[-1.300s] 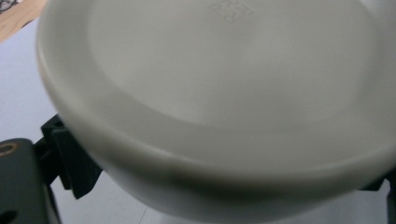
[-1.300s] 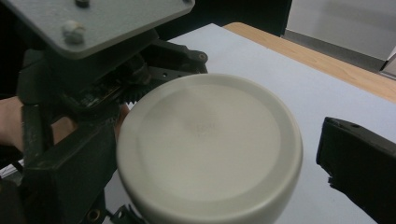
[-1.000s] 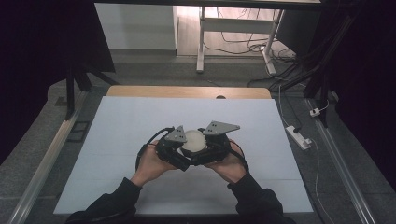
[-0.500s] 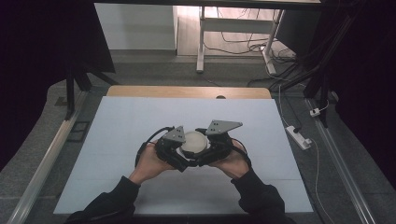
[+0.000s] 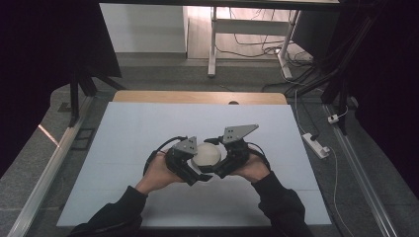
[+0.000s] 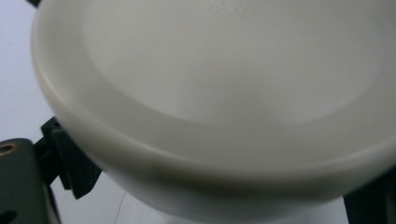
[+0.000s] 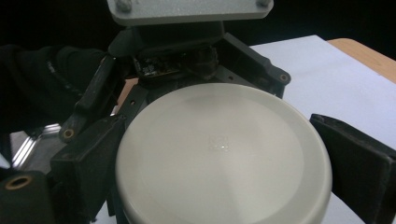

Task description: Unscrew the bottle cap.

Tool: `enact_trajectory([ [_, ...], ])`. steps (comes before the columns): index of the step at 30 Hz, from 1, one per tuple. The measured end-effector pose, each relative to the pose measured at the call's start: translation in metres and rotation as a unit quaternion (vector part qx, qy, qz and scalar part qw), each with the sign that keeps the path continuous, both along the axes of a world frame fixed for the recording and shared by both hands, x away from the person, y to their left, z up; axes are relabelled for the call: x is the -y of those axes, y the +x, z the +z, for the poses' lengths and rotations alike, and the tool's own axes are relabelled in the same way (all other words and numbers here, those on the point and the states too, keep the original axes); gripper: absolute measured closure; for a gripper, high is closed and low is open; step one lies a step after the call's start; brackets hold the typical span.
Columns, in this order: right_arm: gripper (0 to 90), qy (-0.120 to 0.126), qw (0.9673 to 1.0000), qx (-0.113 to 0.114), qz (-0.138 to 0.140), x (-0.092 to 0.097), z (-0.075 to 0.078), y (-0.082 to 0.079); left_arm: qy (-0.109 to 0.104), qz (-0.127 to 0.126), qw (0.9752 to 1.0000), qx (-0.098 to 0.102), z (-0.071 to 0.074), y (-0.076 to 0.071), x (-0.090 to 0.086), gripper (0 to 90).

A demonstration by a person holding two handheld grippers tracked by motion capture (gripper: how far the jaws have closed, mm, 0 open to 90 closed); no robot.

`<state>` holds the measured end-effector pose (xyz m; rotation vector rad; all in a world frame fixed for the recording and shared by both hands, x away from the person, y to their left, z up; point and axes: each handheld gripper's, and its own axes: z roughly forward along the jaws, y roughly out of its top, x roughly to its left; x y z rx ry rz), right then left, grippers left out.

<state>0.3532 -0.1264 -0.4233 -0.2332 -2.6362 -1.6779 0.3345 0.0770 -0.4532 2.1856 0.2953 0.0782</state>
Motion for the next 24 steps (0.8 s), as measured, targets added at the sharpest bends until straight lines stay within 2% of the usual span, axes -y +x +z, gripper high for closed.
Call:
enact_trajectory([
  [2, 0.0, 0.001, 0.9998, -0.004, -0.020, -0.001, 0.001, -0.001, -0.004, 0.011, 0.9999, 0.001, 0.001, 0.000, -0.001, 7.4],
  [4, 0.0, 0.007, 0.9990, -0.007, -0.043, -0.001, 0.005, -0.004, -0.011, 0.024, 0.9997, 0.001, 0.003, 0.001, -0.004, 7.4],
  [6, 0.0, 0.008, 0.9971, 0.000, -0.075, 0.000, 0.008, -0.007, -0.016, 0.041, 0.9990, 0.001, 0.004, 0.001, -0.006, 7.4],
  [10, 0.0, -0.002, 0.9904, 0.016, -0.138, -0.004, 0.010, -0.014, -0.015, 0.071, 0.9974, 0.003, 0.005, 0.002, -0.009, 7.4],
  [13, 0.0, -0.007, 0.9854, 0.020, -0.169, -0.008, 0.009, -0.018, -0.011, 0.086, 0.9962, 0.004, 0.005, 0.003, -0.010, 7.4],
  [18, 0.0, 0.002, 0.9810, 0.020, -0.193, -0.013, 0.007, -0.020, -0.009, 0.093, 0.9956, 0.004, 0.005, 0.003, -0.009, 7.4],
  [24, 4.2, 0.001, 0.9810, 0.026, -0.192, -0.017, 0.004, -0.022, -0.004, 0.092, 0.9958, 0.006, 0.006, 0.003, -0.009, 7.4],
])
